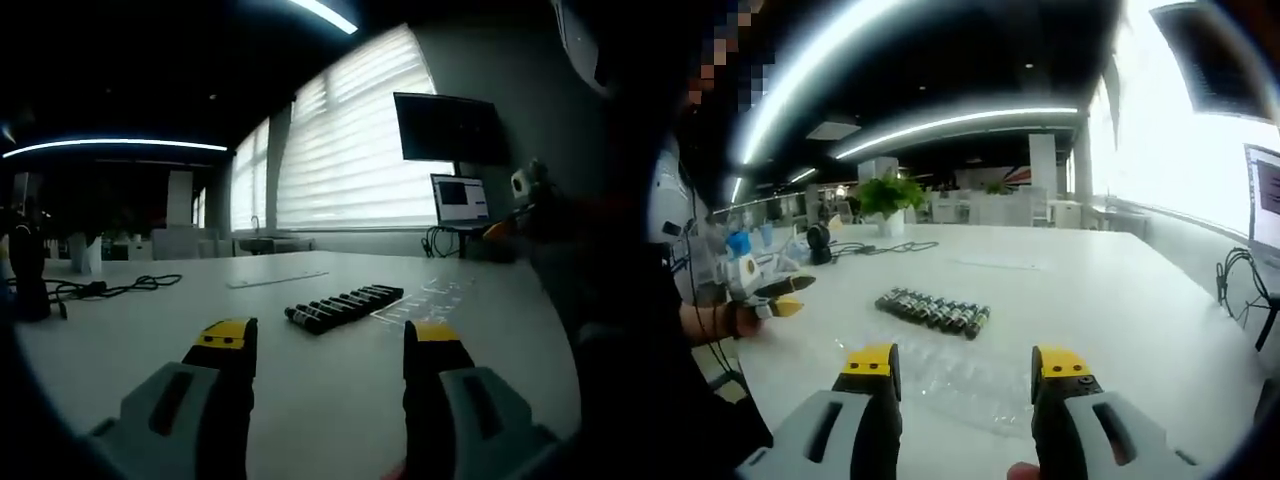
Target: Grip medicine bottles put into box
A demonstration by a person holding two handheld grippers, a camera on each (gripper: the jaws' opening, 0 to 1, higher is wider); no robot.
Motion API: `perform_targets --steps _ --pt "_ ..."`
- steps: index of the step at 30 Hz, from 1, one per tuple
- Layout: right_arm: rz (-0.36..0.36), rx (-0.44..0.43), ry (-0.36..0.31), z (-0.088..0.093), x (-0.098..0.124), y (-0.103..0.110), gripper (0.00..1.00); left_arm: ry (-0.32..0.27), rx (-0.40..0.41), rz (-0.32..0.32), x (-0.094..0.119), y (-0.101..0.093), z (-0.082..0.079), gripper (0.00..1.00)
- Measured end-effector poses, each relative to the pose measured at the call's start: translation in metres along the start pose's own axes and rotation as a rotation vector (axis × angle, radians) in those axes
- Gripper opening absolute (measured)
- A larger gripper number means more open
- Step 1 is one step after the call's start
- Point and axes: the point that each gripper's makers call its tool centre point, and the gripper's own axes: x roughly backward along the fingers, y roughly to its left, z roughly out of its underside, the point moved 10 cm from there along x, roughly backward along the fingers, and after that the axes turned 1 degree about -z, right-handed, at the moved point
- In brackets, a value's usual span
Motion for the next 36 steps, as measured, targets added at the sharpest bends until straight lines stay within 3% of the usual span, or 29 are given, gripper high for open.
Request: perform_targets --steps 8,36 --pt "-0.012 0.049 0.025 -0.010 -0.008 0.004 0.54 0.011 0.006 0.015 -0.001 -0.001 0.001 0.51" --pt "-0.010 0.025 -0.006 -0.013 -0.003 -0.008 0.59 -0.001 -0.012 -0.004 0.003 -0.002 -0.001 0.52"
